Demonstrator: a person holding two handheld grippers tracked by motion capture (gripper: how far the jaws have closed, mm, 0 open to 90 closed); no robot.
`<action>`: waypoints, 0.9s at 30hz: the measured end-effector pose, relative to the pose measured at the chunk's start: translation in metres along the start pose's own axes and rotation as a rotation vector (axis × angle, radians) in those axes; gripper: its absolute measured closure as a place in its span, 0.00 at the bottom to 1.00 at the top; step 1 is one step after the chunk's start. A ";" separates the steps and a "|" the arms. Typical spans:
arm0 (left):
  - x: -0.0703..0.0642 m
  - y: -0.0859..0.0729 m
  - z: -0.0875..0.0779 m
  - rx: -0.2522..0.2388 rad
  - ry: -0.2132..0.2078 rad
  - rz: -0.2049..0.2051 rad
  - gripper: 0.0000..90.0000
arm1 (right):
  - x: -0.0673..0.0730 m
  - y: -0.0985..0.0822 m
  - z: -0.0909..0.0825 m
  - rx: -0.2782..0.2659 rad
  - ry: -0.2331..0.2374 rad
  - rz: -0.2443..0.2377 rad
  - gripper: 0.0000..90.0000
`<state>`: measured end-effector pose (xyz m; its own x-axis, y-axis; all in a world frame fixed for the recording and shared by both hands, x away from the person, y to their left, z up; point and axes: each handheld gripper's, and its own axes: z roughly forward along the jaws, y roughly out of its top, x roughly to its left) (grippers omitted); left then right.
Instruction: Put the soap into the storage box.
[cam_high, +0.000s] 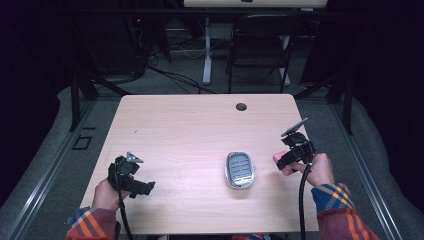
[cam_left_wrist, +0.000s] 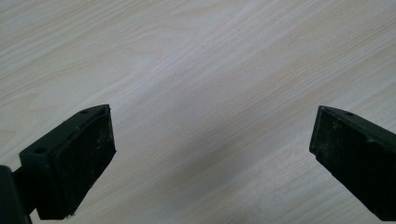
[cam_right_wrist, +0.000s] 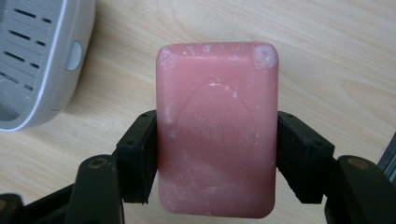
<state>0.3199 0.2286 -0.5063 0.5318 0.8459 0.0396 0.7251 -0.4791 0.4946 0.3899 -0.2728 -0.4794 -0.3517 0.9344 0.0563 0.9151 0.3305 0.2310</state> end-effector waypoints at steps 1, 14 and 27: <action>0.000 0.000 0.000 0.000 0.000 0.001 0.00 | 0.001 0.001 -0.002 -0.003 0.005 -0.002 0.41; 0.000 0.000 0.000 -0.004 0.002 -0.001 0.00 | 0.015 0.014 -0.011 0.014 0.018 -0.049 0.41; -0.001 0.000 0.000 -0.004 0.002 0.003 0.00 | 0.027 0.020 -0.017 0.016 0.029 -0.086 0.41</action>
<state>0.3200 0.2279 -0.5061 0.5329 0.8451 0.0432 0.7219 -0.4806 0.4979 0.3955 -0.2426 -0.4568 -0.4343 0.8984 0.0655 0.8843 0.4114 0.2210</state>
